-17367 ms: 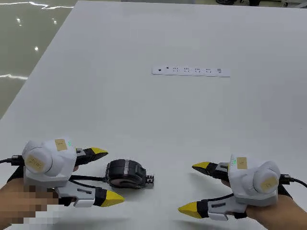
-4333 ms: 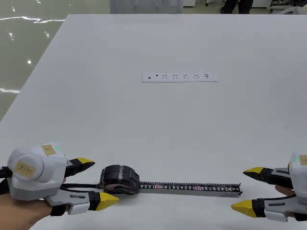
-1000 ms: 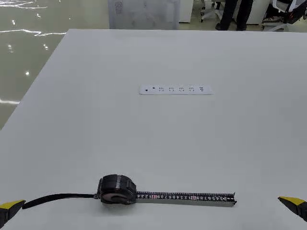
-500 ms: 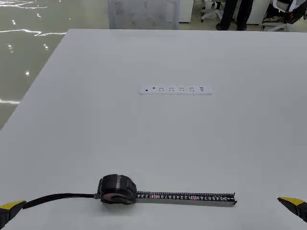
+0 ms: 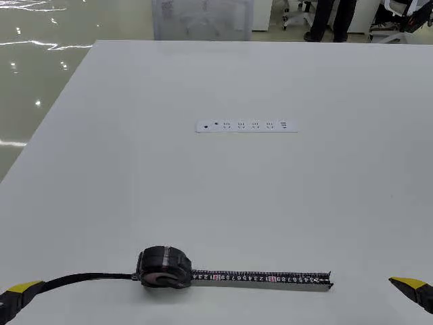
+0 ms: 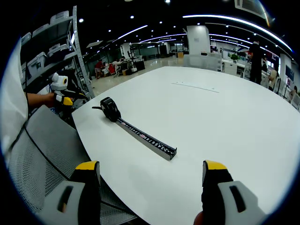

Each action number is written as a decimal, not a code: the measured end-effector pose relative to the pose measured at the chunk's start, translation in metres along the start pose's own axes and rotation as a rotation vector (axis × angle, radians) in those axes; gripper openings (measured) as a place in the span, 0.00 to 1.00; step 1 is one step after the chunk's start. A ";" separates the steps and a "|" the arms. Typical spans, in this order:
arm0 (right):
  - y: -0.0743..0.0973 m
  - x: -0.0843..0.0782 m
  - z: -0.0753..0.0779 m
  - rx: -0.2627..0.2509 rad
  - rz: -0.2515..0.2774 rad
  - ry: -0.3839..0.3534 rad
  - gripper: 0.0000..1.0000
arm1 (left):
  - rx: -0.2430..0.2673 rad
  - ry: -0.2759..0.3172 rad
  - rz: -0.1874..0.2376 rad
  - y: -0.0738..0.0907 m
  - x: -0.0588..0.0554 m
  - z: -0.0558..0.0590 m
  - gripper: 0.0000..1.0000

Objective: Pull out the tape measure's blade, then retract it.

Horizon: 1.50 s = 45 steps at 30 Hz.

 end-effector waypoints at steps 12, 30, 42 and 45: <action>-0.003 -0.003 0.002 0.005 0.002 0.007 0.91 | -0.042 -0.008 -0.004 -0.022 0.014 0.020 0.96; -0.005 -0.007 0.005 0.012 0.005 0.001 0.91 | -0.101 -0.027 -0.007 -0.048 0.036 0.045 0.94; -0.006 -0.008 0.008 0.017 0.009 -0.005 0.91 | -0.099 -0.023 -0.050 -0.065 0.042 0.050 0.94; -0.006 -0.007 0.008 0.017 0.013 -0.006 0.91 | -0.101 -0.019 -0.057 -0.070 0.043 0.051 0.94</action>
Point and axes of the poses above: the centre of the closed fingertips' face, and the gripper's own axes: y roughly backward along the fingers, z roughly to its right, x roughly out of its top, the point moved 5 cm from there along y, roughly backward along the fingers, and after that the axes turned 13 degrees about -z, right-handed, at the moved point
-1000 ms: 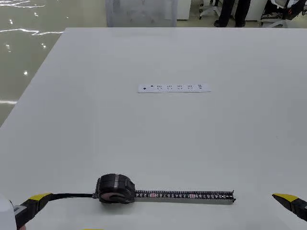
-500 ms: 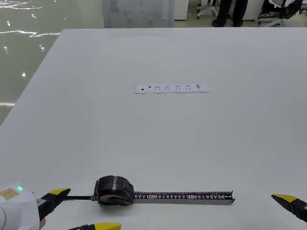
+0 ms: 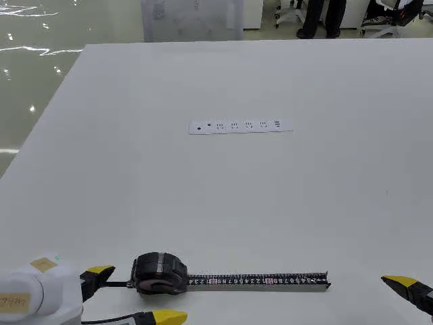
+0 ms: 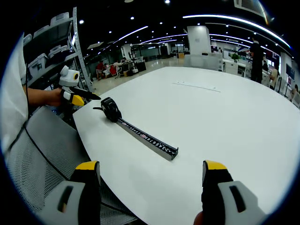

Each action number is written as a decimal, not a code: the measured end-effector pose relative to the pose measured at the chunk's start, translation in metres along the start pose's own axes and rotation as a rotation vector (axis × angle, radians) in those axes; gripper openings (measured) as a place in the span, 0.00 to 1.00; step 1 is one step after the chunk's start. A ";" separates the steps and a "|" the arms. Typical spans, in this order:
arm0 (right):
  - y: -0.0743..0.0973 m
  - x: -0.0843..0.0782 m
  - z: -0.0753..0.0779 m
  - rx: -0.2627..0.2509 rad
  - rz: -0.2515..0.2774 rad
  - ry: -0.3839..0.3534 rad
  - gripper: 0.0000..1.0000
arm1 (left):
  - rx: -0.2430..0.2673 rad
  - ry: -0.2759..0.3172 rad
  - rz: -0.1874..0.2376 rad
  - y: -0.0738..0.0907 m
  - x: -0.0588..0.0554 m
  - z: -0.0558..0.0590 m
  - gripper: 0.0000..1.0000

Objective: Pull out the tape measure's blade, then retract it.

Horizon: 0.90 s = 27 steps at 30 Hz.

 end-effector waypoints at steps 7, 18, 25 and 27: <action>0.000 0.001 0.001 -0.004 0.003 -0.001 0.91 | 0.007 0.005 -0.020 -0.009 0.001 -0.001 0.94; -0.001 -0.002 0.001 -0.001 0.002 -0.012 0.91 | 0.022 0.032 -0.020 -0.022 0.007 -0.007 0.92; -0.001 -0.001 0.002 -0.002 0.004 -0.014 0.91 | 0.029 0.053 -0.030 -0.031 0.009 -0.009 0.92; -0.001 -0.001 0.002 -0.002 0.002 -0.015 0.91 | 0.029 0.057 -0.032 -0.033 0.008 -0.010 0.91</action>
Point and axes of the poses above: the centre of the closed fingertips' face, and the gripper's own axes: y roughly backward along the fingers, z roughly to its right, x roughly out of its top, the point moved 5 cm from there along y, roughly backward along the fingers, and after that the axes turned 13 degrees about -z, right-handed, at the moved point
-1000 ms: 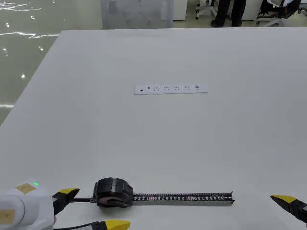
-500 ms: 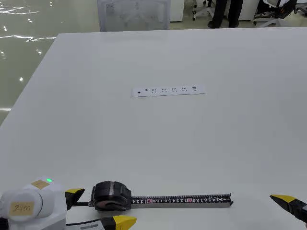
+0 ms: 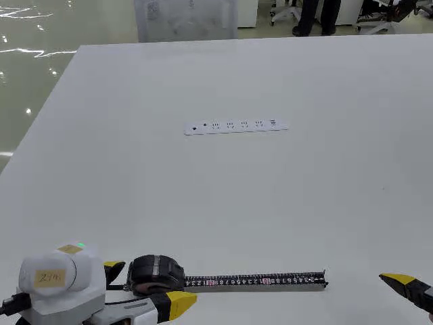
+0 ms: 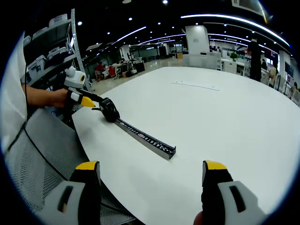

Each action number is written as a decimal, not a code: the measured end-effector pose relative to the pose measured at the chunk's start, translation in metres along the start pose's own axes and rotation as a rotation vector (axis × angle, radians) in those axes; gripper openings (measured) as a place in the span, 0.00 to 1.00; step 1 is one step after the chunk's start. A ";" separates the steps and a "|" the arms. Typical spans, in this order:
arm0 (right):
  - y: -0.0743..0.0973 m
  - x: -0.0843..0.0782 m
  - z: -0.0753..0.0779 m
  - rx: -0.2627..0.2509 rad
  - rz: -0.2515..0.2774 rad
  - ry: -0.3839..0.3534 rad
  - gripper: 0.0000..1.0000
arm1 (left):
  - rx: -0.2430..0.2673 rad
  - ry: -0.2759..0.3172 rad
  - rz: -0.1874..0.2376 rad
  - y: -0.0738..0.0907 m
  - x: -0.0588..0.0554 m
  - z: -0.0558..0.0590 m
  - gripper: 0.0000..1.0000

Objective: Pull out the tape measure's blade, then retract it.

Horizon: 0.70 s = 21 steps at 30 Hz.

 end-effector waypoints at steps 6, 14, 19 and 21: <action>0.000 0.001 -0.001 0.000 -0.002 -0.004 0.91 | 0.011 0.010 -0.015 -0.004 -0.005 -0.003 0.89; -0.002 0.002 -0.001 0.005 -0.003 -0.002 0.91 | 0.011 0.023 -0.023 -0.008 -0.006 -0.001 0.88; -0.002 0.004 -0.002 0.006 0.000 0.000 0.90 | 0.014 0.027 -0.025 -0.008 -0.006 -0.001 0.87; -0.003 0.005 -0.003 0.006 0.001 0.001 0.90 | 0.018 0.032 -0.023 -0.008 -0.006 -0.001 0.87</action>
Point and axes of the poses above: the centre of the closed fingertips' face, and the gripper's own axes: y roughly backward along the fingers, z roughly to its right, x roughly out of its top, the point moved 5 cm from there along y, roughly backward along the fingers, and after that the axes turned 13 degrees about -z, right-handed, at the moved point
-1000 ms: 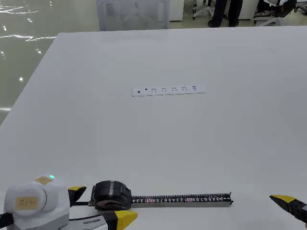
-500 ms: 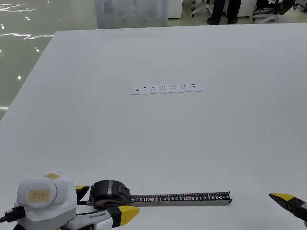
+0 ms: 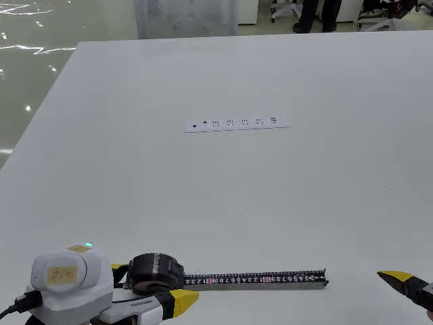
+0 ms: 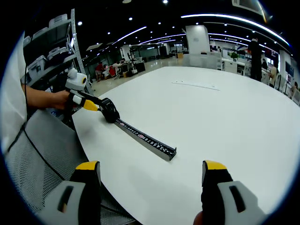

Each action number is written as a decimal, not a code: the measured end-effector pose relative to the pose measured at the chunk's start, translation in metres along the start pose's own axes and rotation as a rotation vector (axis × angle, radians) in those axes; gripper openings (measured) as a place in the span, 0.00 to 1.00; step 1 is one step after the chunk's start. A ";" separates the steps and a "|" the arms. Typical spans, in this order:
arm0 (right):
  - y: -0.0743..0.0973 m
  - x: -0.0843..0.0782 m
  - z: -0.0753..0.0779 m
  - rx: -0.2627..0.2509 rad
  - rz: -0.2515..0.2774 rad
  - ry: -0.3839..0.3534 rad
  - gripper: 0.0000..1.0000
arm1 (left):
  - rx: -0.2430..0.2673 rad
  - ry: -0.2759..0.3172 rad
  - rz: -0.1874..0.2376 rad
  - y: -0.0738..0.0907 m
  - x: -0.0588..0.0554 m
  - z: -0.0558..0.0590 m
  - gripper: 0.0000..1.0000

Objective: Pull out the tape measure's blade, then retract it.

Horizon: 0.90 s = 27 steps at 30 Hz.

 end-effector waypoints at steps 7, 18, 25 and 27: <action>-0.002 0.002 -0.001 0.005 0.002 0.001 0.90 | 0.048 0.026 0.013 -0.004 0.001 0.001 0.87; -0.008 0.009 -0.002 0.018 0.013 0.009 0.90 | 0.131 0.083 0.044 -0.011 0.003 0.001 0.86; -0.013 0.009 0.000 0.028 0.013 0.012 0.89 | 0.174 0.081 0.049 -0.015 0.002 0.002 0.84; -0.015 0.009 0.001 0.027 0.011 0.016 0.89 | 0.182 0.083 0.055 -0.016 0.002 0.001 0.84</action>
Point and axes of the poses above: the centre of the closed fingertips' face, and the gripper's own axes: y roughly backward along the fingers, z roughly to its right, x roughly out of its top, the point moved 5 cm from there along y, roughly backward along the fingers, and after that the axes turned 13 degrees about -z, right-handed, at the moved point
